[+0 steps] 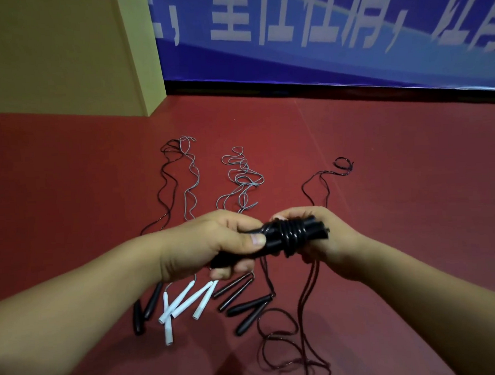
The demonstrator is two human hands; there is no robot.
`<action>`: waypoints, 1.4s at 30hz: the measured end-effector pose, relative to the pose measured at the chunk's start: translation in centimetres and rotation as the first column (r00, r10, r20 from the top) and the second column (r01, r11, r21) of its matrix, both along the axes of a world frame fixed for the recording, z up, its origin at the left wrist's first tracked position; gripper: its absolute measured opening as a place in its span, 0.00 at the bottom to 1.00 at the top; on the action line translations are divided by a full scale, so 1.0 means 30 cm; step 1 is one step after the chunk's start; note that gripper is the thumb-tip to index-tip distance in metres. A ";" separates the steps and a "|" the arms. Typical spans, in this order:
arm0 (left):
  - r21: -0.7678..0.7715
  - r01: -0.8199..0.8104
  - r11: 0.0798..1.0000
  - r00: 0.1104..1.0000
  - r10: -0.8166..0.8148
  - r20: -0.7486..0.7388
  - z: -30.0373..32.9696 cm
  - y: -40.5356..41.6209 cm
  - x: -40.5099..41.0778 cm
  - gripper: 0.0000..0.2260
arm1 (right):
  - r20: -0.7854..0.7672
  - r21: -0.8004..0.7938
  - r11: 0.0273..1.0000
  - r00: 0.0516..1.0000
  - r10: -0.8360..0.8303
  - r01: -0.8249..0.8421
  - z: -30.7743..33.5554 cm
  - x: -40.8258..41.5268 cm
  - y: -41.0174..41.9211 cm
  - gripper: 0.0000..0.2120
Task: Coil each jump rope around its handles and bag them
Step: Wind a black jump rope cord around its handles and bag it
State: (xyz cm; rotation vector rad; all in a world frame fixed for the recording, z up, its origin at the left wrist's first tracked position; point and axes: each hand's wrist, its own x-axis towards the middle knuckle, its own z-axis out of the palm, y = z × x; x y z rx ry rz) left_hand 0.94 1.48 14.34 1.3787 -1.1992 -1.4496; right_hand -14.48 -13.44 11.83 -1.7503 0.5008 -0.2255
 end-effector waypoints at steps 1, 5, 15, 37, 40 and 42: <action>-0.013 -0.046 0.999 0.998 0.045 -0.039 -0.002 -0.001 0.005 0.20 | -0.020 -0.016 0.999 0.999 -0.046 0.045 -0.012 0.007 -0.008 0.09; -0.122 -0.261 0.958 0.961 0.246 -0.123 -0.004 -0.013 0.006 0.16 | -0.070 -0.003 0.989 0.986 -0.149 0.149 -0.023 0.032 0.012 0.06; -0.286 -0.649 0.705 0.644 0.710 0.286 -0.040 -0.063 0.100 0.14 | -0.159 -0.150 0.989 0.987 -0.036 0.012 -0.015 0.025 0.055 0.08; -0.183 -0.407 0.895 0.286 0.316 0.905 -0.074 -0.069 0.097 0.10 | -0.066 -0.338 0.932 0.985 -0.159 0.128 0.052 0.017 0.093 0.10; -0.141 -0.286 0.948 0.332 0.236 0.913 -0.061 -0.068 0.075 0.10 | -0.020 -0.422 0.887 0.976 -0.216 0.187 0.047 0.013 0.059 0.10; -0.086 -0.189 0.978 0.376 0.153 0.914 -0.060 -0.065 0.055 0.11 | -0.012 -0.459 0.866 0.974 -0.227 0.196 0.038 0.007 0.041 0.10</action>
